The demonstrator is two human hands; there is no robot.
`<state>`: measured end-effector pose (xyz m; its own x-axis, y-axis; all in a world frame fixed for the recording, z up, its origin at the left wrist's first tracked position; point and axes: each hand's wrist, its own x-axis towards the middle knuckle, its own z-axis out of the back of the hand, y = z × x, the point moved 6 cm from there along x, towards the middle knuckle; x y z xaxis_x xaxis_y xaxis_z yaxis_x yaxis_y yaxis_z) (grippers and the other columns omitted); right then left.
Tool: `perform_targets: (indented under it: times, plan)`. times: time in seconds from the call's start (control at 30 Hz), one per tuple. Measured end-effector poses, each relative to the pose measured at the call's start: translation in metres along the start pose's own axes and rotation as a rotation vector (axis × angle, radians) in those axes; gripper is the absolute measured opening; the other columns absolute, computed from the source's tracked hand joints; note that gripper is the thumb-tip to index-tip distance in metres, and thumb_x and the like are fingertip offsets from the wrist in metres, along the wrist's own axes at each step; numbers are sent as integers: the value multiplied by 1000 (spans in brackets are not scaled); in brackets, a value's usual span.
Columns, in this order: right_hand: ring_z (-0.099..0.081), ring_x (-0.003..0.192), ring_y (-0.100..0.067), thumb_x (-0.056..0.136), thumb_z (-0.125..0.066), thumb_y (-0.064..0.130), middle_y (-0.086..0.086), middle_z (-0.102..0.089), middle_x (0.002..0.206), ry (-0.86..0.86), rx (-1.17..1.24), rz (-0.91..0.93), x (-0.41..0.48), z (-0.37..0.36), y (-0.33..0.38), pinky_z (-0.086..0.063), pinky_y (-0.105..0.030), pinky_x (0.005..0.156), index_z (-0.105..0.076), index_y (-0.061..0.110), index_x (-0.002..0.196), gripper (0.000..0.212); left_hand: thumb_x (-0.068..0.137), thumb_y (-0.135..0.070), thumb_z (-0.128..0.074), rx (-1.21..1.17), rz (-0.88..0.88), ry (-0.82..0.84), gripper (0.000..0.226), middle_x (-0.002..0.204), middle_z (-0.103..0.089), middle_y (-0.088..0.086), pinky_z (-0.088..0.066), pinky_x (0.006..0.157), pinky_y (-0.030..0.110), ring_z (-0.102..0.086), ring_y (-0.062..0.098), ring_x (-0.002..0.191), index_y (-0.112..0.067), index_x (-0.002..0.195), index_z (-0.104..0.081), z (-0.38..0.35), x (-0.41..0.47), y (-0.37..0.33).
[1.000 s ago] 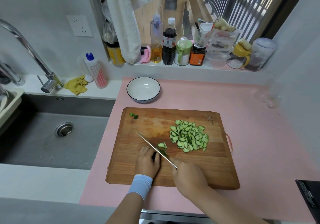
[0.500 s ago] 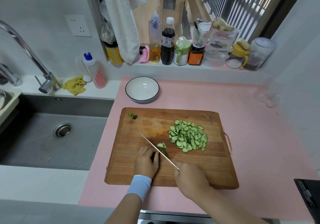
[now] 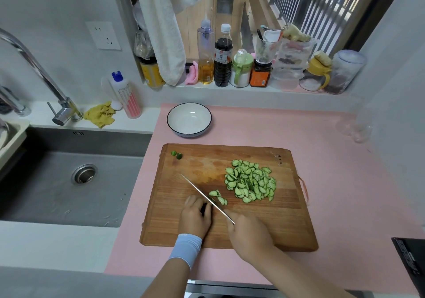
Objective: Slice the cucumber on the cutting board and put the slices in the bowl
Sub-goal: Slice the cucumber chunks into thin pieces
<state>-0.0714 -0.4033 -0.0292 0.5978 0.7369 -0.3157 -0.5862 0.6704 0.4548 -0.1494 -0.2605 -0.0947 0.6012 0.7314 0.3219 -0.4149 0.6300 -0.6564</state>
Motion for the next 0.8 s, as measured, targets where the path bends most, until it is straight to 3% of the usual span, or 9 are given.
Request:
perform_targets:
  times: [0.07, 0.17, 0.33, 0.5, 0.63, 0.8]
  plan:
    - [-65, 91, -27, 101, -42, 32, 1, -71, 98, -8, 25, 1, -6, 1, -7, -47, -33, 70, -59, 37, 130, 34, 73, 2, -77, -1, 0, 4, 15, 78, -61, 2, -37, 80, 13, -52, 17, 78, -9, 77, -68, 0, 0, 1]
    - [-59, 76, -23, 102, -41, 31, 7, -58, 73, 3, 22, -8, -15, 4, -16, -39, -31, 63, -62, 28, 105, 21, 73, 3, -76, -7, -5, 8, 15, 80, -62, 2, -38, 80, 14, -53, 17, 79, -9, 78, -68, -1, 0, 1]
    - [-51, 68, -18, 102, -41, 31, 9, -47, 64, -8, 17, -1, -17, 4, -18, -38, -31, 62, -63, 28, 105, 22, 72, 4, -77, -11, -9, 5, 16, 78, -61, 2, -37, 78, 14, -49, 14, 80, -8, 76, -67, 0, 1, 0]
    - [-49, 71, -18, 101, -42, 29, 3, -63, 80, 7, 31, -22, -8, 3, -8, -38, -29, 65, -64, 26, 106, 23, 73, 3, -77, -6, -7, 11, 18, 75, -57, 2, -36, 76, 14, -49, 17, 76, -9, 72, -64, 1, 1, 0]
    - [-54, 76, -24, 101, -42, 27, 6, -53, 72, 51, 13, -24, 4, 3, 4, -39, -29, 65, -53, 29, 88, 17, 77, -1, -72, -22, -11, 19, 12, 78, -56, 1, -35, 77, 14, -51, 18, 77, -9, 75, -64, 1, 0, 0]
    - [-65, 92, -30, 100, -42, 27, -4, -70, 94, 68, -25, -32, 10, 1, 6, -44, -32, 70, -62, 25, 102, 21, 75, 3, -76, -25, -37, 16, 18, 79, -56, 2, -37, 76, 15, -49, 16, 79, -9, 76, -62, 3, -3, -2]
